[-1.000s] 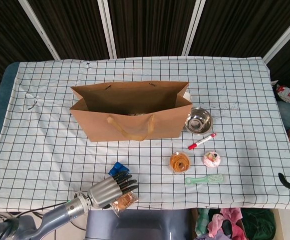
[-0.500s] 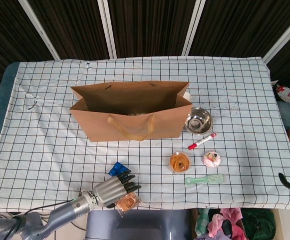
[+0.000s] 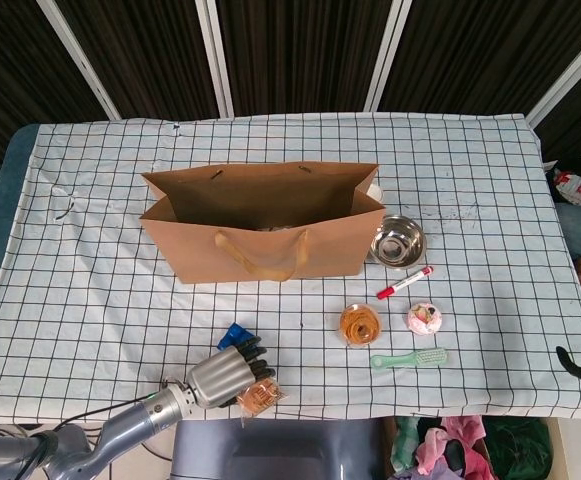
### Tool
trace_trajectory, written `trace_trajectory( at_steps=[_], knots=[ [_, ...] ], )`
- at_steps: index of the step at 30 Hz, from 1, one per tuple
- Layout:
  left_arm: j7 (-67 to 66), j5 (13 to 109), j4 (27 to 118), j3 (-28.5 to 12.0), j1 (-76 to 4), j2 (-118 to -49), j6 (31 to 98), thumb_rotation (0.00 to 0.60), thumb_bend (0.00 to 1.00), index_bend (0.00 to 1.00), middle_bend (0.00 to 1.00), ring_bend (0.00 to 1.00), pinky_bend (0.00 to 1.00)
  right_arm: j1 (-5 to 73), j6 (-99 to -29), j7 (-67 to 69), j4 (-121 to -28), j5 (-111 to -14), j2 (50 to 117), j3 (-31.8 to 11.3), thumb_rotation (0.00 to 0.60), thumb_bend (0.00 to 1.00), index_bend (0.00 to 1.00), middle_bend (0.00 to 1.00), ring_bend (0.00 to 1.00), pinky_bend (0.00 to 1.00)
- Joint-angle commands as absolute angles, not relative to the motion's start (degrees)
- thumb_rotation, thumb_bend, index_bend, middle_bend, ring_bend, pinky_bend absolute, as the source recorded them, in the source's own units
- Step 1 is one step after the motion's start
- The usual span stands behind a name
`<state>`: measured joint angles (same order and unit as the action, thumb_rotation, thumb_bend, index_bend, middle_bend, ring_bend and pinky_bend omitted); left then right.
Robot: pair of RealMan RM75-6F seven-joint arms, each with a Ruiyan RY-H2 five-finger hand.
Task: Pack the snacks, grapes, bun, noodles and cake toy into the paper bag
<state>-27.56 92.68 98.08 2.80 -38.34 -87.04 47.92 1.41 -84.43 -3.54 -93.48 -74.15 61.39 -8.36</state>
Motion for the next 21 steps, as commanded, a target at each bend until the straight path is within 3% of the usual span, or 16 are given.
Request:
trace_trajectory(
  at_steps=[1,11,21],
  knots=[
    [-26.5,93.3,99.0,2.4,-38.2,-86.4,49.6,0.6,0.36,0.26,0.34,0.15,0.12,1.4,-84.5,-3.5,-93.5,-74.1,61.4,-8.4,0.6,0.19,0.08,0.09,0.2,0.25],
    [-24.8,98.8,107.0,-2.3,-37.2,-78.9,61.2,0.6,0.36,0.26,0.33,0.15,0.13,1.3,-84.6,-3.4,-93.4,-73.8,61.3,-8.5,0.6,0.19,0.08,0.09,0.2,0.25],
    [-23.5,97.4,116.4,-15.5,-36.8,-69.4,73.0,0.6,0.35,0.26,0.35,0.17,0.17,1.3,-84.5,-3.6,-93.4,-73.6,61.4,-8.6,0.6,0.19,0.08,0.09,0.2,0.25]
  ],
)
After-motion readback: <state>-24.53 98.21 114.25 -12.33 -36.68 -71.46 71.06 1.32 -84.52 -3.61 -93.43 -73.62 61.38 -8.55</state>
